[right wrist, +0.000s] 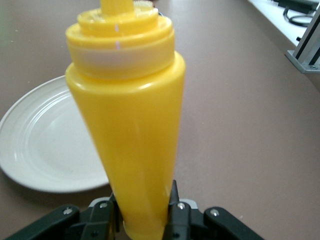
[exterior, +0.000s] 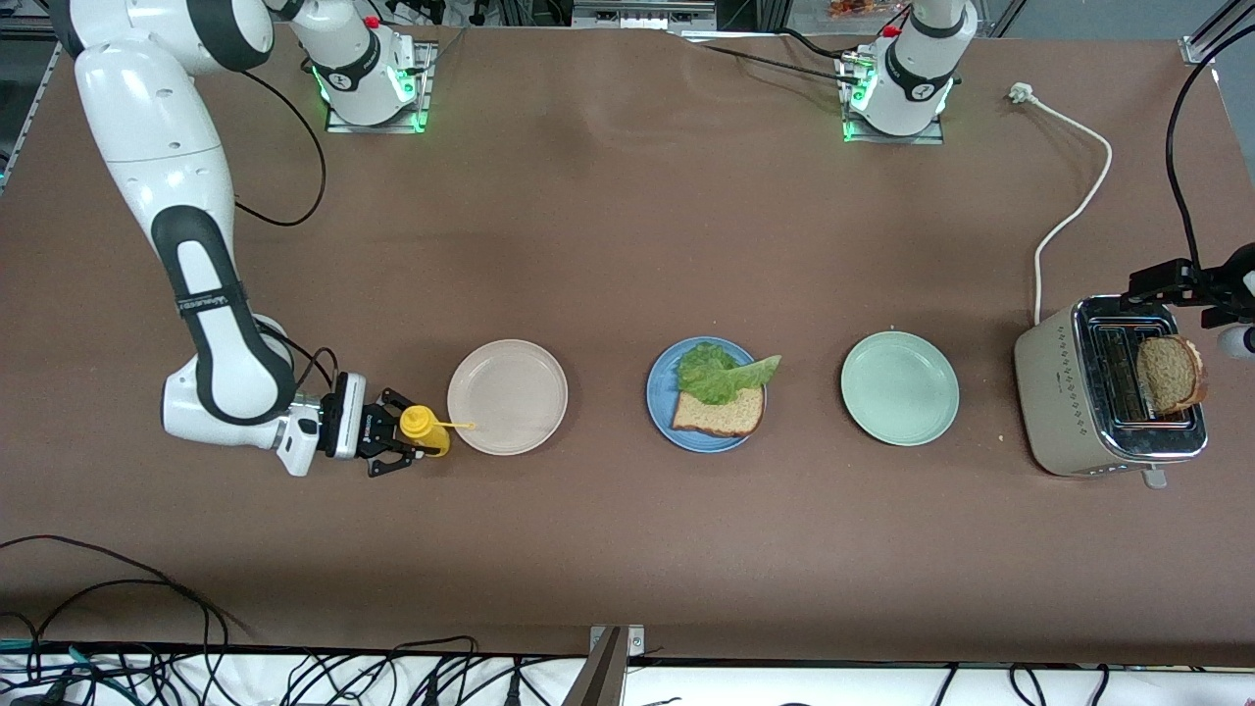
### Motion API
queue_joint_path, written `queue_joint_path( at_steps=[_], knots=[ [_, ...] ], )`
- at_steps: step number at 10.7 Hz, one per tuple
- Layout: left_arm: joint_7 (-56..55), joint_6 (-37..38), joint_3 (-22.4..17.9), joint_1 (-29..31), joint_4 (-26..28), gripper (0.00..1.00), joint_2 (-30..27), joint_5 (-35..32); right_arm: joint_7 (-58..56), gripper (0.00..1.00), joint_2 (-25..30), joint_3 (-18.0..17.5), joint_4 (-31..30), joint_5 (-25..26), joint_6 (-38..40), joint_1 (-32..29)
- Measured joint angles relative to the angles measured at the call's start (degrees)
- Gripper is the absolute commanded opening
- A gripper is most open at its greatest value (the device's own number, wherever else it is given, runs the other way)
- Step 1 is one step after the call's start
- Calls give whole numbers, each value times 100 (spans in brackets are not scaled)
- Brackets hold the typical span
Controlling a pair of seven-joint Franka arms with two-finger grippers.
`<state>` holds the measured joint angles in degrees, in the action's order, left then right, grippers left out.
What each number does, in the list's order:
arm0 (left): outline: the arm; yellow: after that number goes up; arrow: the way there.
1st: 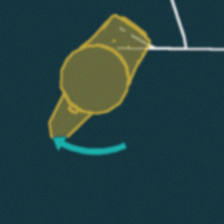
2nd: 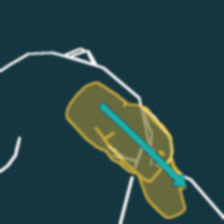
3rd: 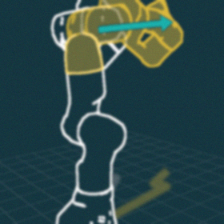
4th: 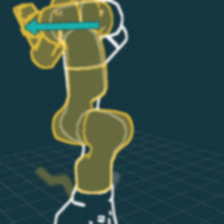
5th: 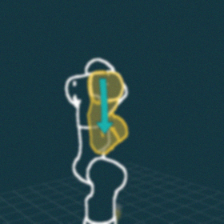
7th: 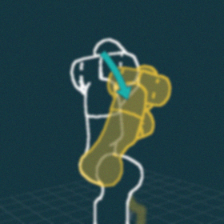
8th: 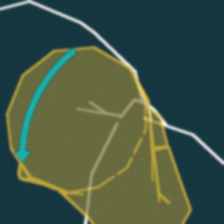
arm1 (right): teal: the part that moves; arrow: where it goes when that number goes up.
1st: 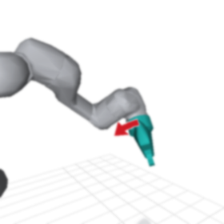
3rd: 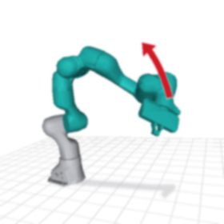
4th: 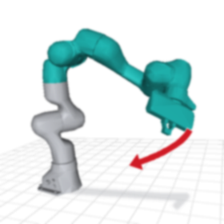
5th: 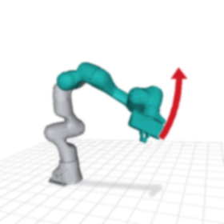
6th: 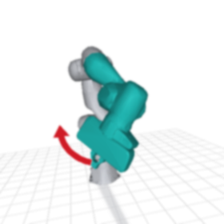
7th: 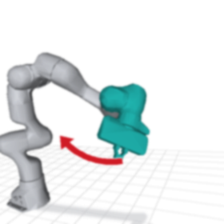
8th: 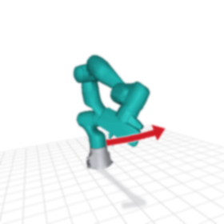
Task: Make sandwich in blue plate with both arms
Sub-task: 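Lift and carry the mustard bottle with the right gripper over the blue plate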
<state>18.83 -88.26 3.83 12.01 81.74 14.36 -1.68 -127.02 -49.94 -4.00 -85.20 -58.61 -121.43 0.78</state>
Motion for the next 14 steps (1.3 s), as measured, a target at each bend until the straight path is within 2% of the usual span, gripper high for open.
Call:
queue_joint_path(
  at_steps=[3,5,7,11,12,14],
  knots=[
    [0,7,5,-1,0,100,-2,0,1590,0,522,157,44,1202,-170,502],
    [0,9,7,-1,0,100,-4,0,2731,0,829,402,46,2006,-178,923],
    [0,10,10,-1,0,100,-4,0,3878,0,1067,899,45,2683,-164,1619],
    [0,13,17,-4,0,100,-7,0,5811,0,1188,2100,42,3470,159,3318],
    [0,13,21,-5,0,100,-8,0,6275,0,1194,2339,43,3666,255,3711],
    [0,15,26,-6,0,100,-9,0,7200,0,1208,2602,103,4265,464,4363]
  ],
)
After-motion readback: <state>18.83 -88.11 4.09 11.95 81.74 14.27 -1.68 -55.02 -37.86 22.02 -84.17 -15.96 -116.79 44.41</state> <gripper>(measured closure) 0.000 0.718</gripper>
